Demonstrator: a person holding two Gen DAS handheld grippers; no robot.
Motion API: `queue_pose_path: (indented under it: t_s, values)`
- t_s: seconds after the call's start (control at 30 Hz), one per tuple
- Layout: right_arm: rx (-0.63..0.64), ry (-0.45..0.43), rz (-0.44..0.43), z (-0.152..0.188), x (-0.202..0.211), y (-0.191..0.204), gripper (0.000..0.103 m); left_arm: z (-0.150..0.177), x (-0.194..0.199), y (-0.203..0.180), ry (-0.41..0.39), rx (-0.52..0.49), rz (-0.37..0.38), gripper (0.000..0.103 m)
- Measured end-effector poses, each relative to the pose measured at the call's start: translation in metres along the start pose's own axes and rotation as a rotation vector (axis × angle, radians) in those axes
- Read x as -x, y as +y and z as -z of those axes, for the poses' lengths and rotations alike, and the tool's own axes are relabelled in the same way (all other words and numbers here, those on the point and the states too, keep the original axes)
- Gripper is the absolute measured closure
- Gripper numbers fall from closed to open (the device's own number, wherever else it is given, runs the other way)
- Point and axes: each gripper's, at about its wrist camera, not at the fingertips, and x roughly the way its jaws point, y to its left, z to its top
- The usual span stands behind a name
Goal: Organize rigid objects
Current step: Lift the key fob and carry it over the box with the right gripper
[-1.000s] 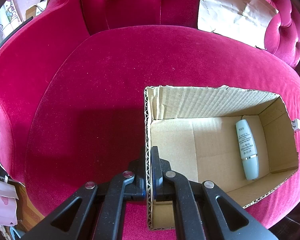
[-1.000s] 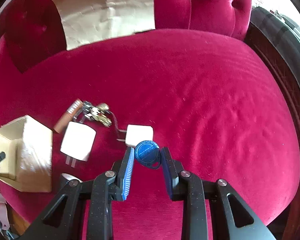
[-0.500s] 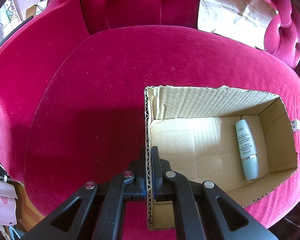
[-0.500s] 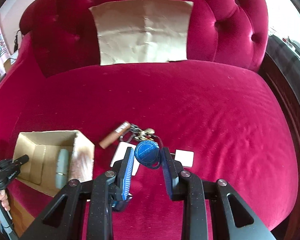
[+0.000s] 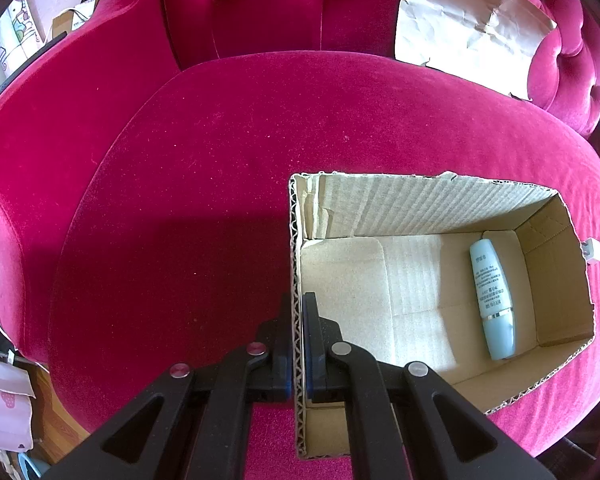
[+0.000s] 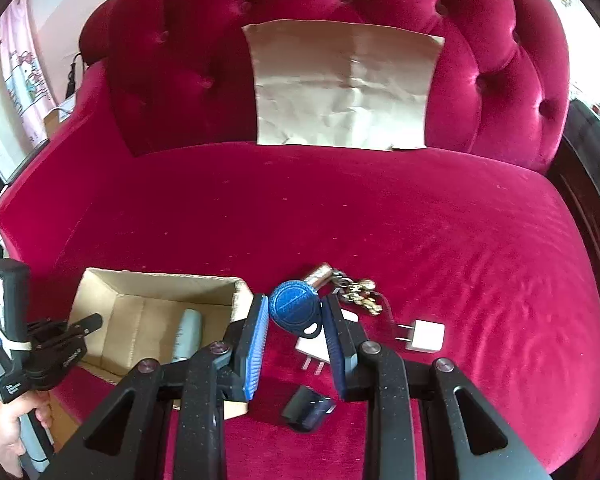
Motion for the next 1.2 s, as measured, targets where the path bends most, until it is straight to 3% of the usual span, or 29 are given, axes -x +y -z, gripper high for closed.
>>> queue_pose_path:
  t_s: [0.47,0.8,1.2]
  values:
    - [0.092,0.022,-0.103,0.004,-0.012,0.061,0.074,0.0,0.0,0.001,-0.001,0.004,0.006,0.1]
    - [0.161,0.1,-0.188,0.02,-0.04,0.106,0.074,0.0,0.0,0.002,-0.001,0.003,0.008,0.1]
    - [0.183,0.139,-0.216,0.03,-0.053,0.121,0.073,0.0,0.002,0.005,-0.004,0.007,0.017,0.1]
